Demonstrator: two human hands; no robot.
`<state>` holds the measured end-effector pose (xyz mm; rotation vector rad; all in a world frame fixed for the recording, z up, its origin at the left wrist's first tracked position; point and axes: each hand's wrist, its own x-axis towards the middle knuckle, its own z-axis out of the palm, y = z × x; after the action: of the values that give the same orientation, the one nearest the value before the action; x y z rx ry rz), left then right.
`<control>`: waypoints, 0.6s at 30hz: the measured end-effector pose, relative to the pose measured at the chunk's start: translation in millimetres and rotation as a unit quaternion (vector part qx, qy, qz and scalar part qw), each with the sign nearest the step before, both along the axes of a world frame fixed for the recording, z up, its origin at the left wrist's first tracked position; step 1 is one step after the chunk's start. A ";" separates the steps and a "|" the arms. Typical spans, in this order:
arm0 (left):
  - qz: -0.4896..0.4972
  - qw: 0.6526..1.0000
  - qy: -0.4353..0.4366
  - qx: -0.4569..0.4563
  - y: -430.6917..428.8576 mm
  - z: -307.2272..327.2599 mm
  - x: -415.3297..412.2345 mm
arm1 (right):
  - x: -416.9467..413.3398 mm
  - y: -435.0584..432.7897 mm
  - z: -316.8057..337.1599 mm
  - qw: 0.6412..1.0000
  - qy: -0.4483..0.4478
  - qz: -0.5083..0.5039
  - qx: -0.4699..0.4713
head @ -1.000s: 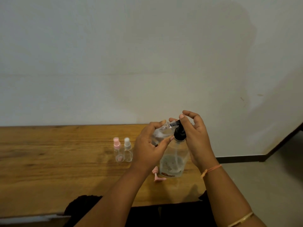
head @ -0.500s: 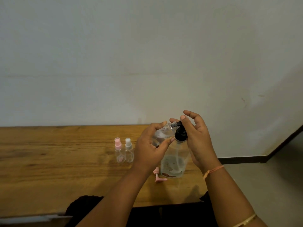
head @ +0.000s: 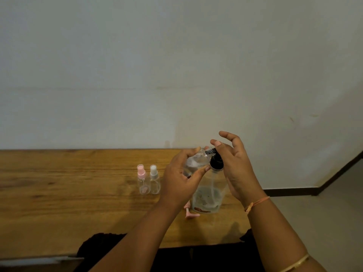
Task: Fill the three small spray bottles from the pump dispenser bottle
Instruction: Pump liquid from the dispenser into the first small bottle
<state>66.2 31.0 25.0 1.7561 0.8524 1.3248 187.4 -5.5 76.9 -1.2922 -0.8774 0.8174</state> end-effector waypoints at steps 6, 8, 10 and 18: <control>0.006 0.999 -0.032 0.003 -1.9 3.0 2.6 | -2.4 -3.5 -2.6 0.999 0.043 -0.018 0.025; 0.011 0.999 -0.039 0.004 -1.7 1.9 3.4 | -2.0 -2.4 -2.2 0.998 0.053 -0.021 0.023; 0.006 0.999 -0.048 -0.003 -1.3 0.2 3.8 | -1.4 -1.1 -2.1 0.998 0.054 -0.017 0.018; -0.008 0.999 -0.030 -0.013 0.1 -3.3 0.2 | 3.3 0.7 -2.7 1.000 0.014 0.003 -0.003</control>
<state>66.4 31.1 21.7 1.6915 0.8179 1.3431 190.7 -4.8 74.2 -1.2805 -0.8584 0.8419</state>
